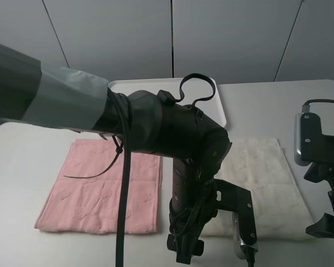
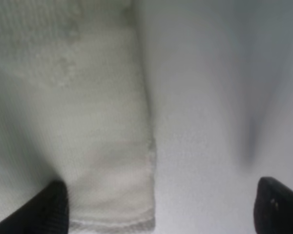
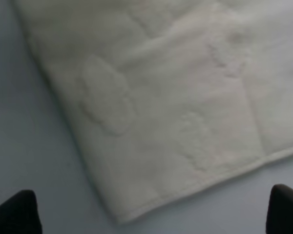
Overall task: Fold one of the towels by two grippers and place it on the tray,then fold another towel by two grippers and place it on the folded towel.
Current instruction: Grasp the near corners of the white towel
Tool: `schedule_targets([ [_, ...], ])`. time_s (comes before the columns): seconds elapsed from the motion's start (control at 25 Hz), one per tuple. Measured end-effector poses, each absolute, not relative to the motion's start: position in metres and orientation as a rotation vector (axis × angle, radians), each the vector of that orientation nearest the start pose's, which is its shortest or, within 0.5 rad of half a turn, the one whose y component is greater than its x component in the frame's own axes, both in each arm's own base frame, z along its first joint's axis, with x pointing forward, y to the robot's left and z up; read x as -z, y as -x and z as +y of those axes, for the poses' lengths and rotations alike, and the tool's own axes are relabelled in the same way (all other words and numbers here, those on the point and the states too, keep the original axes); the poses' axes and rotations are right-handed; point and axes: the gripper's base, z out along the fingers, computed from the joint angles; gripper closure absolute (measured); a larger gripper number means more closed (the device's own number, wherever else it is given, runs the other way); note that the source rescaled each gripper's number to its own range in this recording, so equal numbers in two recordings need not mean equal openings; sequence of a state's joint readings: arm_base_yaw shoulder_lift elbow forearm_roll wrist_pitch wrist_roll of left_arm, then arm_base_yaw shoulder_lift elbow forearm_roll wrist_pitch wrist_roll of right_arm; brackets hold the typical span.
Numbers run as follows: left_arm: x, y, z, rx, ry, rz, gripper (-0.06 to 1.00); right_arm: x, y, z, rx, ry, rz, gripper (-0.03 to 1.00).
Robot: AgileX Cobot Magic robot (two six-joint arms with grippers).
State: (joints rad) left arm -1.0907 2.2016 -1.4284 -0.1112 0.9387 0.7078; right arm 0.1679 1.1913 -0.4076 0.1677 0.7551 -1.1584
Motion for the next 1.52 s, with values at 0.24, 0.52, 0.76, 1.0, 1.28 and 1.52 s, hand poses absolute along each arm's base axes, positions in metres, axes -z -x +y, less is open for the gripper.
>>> schedule_targets([
  [0.24,-0.096,-0.179,-0.360,-0.117,2.345,-1.996,-0.04,-0.149,-0.130,0.033,-0.108,1.784,2.437,-0.03],
  [0.52,-0.096,-0.179,-0.361,-0.113,2.357,-1.999,-0.04,-0.137,-0.134,0.034,-0.158,1.809,2.473,-0.03],
  [0.76,-0.096,-0.180,-0.361,-0.113,2.358,-2.001,-0.04,-0.126,-0.135,0.038,-0.190,1.882,2.483,-0.03],
  [1.0,-0.096,-0.180,-0.361,-0.111,2.361,-2.001,-0.04,-0.117,-0.139,0.044,-0.159,1.927,2.461,-0.03],
  [1.28,-0.096,-0.180,-0.361,-0.111,2.361,-2.001,-0.04,-0.105,-0.139,0.042,-0.156,1.980,2.481,-0.03],
  [1.52,-0.096,-0.180,-0.361,-0.111,2.361,-2.001,-0.04,-0.099,-0.134,0.038,-0.089,2.020,2.430,-0.03],
])
